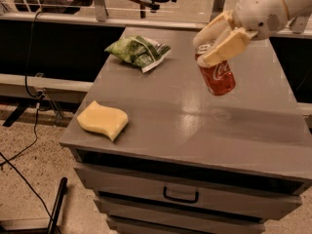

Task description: Place coke can upright

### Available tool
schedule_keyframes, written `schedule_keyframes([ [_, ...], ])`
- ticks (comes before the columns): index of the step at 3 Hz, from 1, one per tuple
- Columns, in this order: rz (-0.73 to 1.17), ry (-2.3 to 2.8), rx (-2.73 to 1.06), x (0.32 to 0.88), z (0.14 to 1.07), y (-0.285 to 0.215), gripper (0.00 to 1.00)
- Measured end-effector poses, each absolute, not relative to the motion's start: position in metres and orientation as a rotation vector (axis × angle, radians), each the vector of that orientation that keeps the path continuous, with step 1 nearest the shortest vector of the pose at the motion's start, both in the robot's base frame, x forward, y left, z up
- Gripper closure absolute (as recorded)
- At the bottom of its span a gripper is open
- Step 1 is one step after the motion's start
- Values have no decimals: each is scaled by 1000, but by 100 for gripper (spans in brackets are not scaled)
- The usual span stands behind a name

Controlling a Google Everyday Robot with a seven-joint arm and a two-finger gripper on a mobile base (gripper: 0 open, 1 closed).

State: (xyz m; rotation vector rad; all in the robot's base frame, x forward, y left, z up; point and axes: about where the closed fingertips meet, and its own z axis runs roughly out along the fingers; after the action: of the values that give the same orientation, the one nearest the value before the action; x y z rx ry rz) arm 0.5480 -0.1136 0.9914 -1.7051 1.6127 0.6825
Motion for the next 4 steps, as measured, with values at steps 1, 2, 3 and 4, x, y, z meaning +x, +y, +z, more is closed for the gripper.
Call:
schedule_keyframes([
  [1, 899, 1472, -1436, 523, 996, -119, 100],
  [2, 982, 1357, -1277, 506, 992, -120, 100],
  [3, 925, 1297, -1219, 492, 987, -113, 100],
  [4, 898, 1298, -1239, 490, 982, -111, 100],
])
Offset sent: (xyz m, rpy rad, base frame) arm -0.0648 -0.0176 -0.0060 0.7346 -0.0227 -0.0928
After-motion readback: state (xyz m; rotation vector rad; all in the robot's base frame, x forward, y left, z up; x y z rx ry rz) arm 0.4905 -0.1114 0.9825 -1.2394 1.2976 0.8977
